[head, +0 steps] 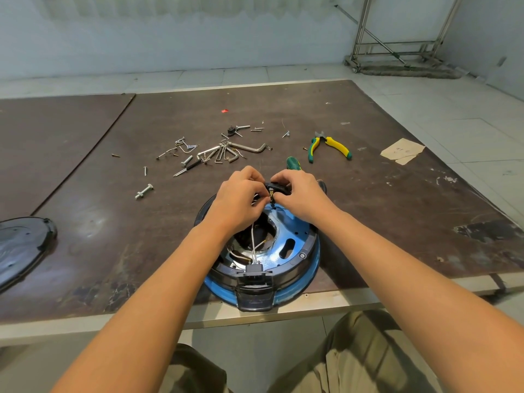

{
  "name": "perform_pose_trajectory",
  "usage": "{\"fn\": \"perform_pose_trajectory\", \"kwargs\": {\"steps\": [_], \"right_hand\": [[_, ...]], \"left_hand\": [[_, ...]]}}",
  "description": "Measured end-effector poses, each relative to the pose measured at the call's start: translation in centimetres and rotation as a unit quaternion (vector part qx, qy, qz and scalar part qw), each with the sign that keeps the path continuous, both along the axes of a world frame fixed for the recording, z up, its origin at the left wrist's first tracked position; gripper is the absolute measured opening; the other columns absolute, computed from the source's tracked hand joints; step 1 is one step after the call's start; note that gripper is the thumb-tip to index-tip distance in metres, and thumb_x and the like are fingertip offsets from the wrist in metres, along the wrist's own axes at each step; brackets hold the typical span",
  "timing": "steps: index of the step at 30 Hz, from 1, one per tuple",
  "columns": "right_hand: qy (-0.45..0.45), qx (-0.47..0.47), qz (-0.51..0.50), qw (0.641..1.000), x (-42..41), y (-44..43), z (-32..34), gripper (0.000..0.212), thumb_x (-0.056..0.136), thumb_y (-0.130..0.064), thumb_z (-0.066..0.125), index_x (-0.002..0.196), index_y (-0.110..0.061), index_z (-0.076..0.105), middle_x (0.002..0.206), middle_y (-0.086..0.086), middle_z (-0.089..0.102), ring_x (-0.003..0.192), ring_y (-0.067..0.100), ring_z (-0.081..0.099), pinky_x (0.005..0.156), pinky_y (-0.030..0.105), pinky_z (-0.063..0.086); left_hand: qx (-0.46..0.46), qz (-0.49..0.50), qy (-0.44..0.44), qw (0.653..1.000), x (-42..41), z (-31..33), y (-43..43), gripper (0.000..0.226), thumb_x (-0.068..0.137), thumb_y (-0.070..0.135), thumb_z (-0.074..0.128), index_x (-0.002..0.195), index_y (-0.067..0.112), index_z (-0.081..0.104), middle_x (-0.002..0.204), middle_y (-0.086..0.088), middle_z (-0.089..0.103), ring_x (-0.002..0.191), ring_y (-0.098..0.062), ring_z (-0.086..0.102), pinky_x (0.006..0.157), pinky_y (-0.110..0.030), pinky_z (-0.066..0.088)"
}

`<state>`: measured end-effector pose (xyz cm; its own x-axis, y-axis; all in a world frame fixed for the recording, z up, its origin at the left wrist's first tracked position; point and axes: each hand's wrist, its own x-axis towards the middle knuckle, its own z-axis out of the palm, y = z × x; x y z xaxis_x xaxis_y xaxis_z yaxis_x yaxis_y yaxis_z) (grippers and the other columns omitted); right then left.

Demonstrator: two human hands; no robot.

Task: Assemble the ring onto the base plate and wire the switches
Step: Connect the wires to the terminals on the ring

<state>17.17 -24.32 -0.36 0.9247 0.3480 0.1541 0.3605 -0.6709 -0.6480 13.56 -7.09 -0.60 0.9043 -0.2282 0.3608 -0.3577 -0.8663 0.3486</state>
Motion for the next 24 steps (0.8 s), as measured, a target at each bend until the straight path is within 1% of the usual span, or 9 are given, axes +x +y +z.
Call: {"fn": "perform_pose_trajectory", "kwargs": {"steps": [3, 6, 7, 12, 14, 20, 24], "right_hand": [[0.002, -0.002, -0.001, 1.0, 0.01, 0.04, 0.02, 0.037, 0.091, -0.016, 0.069, 0.128, -0.016, 0.063, 0.12, 0.002, 0.067, 0.099, 0.007, 0.056, 0.084, 0.018, 0.043], [-0.005, -0.002, -0.001, 1.0, 0.01, 0.04, -0.01, 0.034, 0.091, -0.016, 0.069, 0.125, -0.016, 0.064, 0.116, 0.001, 0.067, 0.096, 0.007, 0.057, 0.075, 0.008, 0.038], [-0.008, -0.002, -0.001, 1.0, 0.01, 0.04, -0.02, 0.034, 0.09, -0.016, 0.069, 0.124, -0.016, 0.065, 0.115, 0.001, 0.068, 0.095, 0.007, 0.057, 0.073, 0.007, 0.037], [-0.01, -0.006, -0.005, 1.0, 0.05, 0.12, 0.11, 0.032, 0.09, -0.015, 0.069, 0.122, -0.016, 0.066, 0.114, 0.002, 0.068, 0.097, 0.009, 0.058, 0.085, 0.021, 0.045], [-0.01, -0.01, -0.005, 1.0, 0.09, 0.12, 0.14, 0.033, 0.09, -0.015, 0.068, 0.122, -0.016, 0.066, 0.115, 0.002, 0.068, 0.098, 0.01, 0.059, 0.086, 0.022, 0.045], [-0.003, -0.009, -0.004, 1.0, 0.03, 0.1, 0.08, 0.034, 0.091, -0.016, 0.067, 0.124, -0.017, 0.064, 0.117, 0.001, 0.067, 0.098, 0.008, 0.057, 0.085, 0.02, 0.042], [0.001, -0.005, 0.005, 1.0, 0.04, -0.04, 0.02, 0.036, 0.092, -0.018, 0.068, 0.128, -0.018, 0.062, 0.122, 0.003, 0.065, 0.106, 0.012, 0.058, 0.089, 0.021, 0.043]], "left_hand": [[-0.001, -0.001, 0.0, 1.0, 0.05, 0.02, 0.02, 0.011, 0.087, 0.027, 0.072, 0.095, 0.021, 0.075, 0.111, 0.007, 0.055, 0.101, -0.013, 0.049, 0.082, -0.034, 0.047], [0.002, -0.001, 0.003, 1.0, 0.05, -0.02, 0.04, 0.011, 0.088, 0.027, 0.072, 0.096, 0.021, 0.075, 0.112, 0.007, 0.054, 0.102, -0.014, 0.049, 0.082, -0.035, 0.047], [0.002, 0.0, 0.003, 1.0, 0.06, -0.05, 0.03, 0.011, 0.088, 0.027, 0.071, 0.097, 0.021, 0.075, 0.112, 0.007, 0.054, 0.102, -0.014, 0.049, 0.082, -0.035, 0.047], [0.0, 0.001, 0.003, 1.0, 0.09, -0.1, 0.04, 0.012, 0.088, 0.026, 0.071, 0.098, 0.02, 0.075, 0.111, 0.006, 0.054, 0.1, -0.015, 0.049, 0.083, -0.038, 0.048], [0.001, 0.001, 0.004, 1.0, 0.13, -0.11, 0.06, 0.013, 0.088, 0.026, 0.071, 0.098, 0.019, 0.075, 0.111, 0.006, 0.054, 0.1, -0.015, 0.049, 0.083, -0.039, 0.049], [-0.026, 0.003, 0.006, 1.0, 0.11, -0.02, 0.11, 0.013, 0.086, 0.027, 0.074, 0.096, 0.019, 0.073, 0.108, 0.006, 0.053, 0.096, -0.013, 0.053, 0.083, -0.04, 0.052], [-0.067, 0.005, 0.01, 0.998, -0.05, 0.12, 0.06, 0.019, 0.084, 0.025, 0.075, 0.101, 0.021, 0.068, 0.109, 0.006, 0.053, 0.095, -0.012, 0.055, 0.084, -0.035, 0.053]]}}
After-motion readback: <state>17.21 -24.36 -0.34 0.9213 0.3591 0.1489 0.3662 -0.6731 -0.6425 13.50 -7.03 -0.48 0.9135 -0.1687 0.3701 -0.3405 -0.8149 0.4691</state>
